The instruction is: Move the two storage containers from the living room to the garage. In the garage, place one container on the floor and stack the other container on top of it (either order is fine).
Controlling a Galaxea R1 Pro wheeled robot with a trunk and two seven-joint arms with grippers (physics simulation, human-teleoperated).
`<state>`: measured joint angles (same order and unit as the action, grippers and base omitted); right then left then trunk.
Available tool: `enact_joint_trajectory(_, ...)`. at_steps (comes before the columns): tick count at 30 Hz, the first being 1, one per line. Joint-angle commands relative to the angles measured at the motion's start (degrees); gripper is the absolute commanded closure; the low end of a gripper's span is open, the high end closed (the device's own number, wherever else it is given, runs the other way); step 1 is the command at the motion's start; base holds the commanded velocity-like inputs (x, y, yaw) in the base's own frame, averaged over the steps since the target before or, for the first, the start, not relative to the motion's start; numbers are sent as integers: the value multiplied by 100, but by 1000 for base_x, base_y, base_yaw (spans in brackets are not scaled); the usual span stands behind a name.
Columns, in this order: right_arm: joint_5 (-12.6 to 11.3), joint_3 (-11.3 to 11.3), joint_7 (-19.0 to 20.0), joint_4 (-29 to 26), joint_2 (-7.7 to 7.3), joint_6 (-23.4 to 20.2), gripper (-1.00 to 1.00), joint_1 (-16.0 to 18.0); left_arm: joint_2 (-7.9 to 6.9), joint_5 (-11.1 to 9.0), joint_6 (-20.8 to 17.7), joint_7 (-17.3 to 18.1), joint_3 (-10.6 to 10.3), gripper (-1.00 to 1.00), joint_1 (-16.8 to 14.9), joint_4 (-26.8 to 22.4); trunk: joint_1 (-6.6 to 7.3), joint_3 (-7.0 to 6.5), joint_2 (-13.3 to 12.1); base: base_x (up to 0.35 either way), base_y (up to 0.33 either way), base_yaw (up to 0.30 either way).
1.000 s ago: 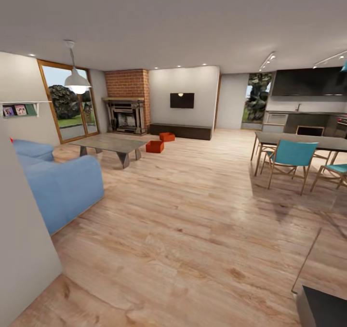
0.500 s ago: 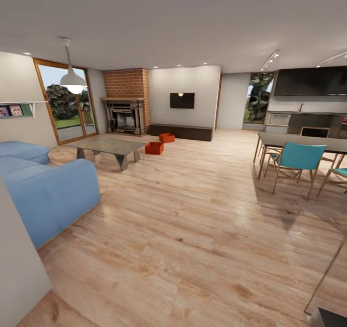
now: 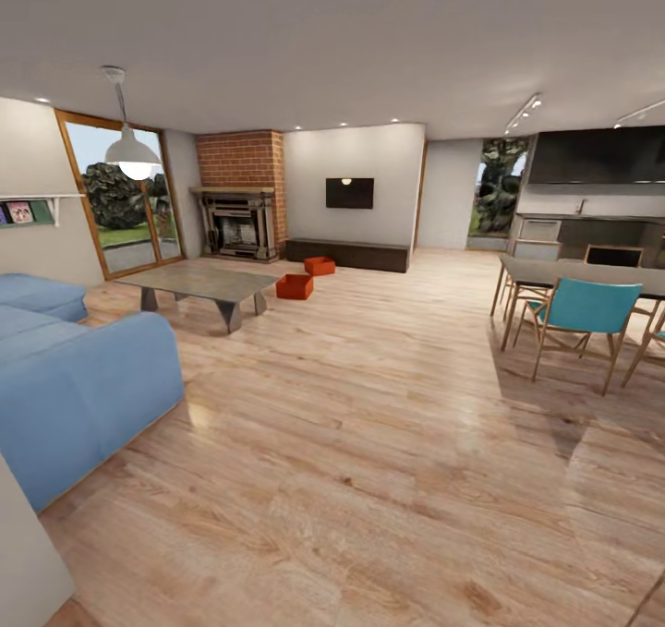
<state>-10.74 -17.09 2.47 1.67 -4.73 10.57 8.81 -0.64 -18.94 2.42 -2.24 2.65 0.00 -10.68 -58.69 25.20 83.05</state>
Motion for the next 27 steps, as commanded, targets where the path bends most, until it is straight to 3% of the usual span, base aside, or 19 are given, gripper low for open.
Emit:
enact_joint_trajectory(1, -60, -40, 26, 18, 0, 30, -100, 9, 2, 4, 6, -5, 25, -100, 0, -5, -3, 5, 3, 326, 0, 0)
enact_joint_trajectory(27, -68, -40, 26, 18, 4, 57, -100, 7, 2, 13, 4, -14, 25, -100, 0, -39, -3, 5, 3, 326, 0, -2)
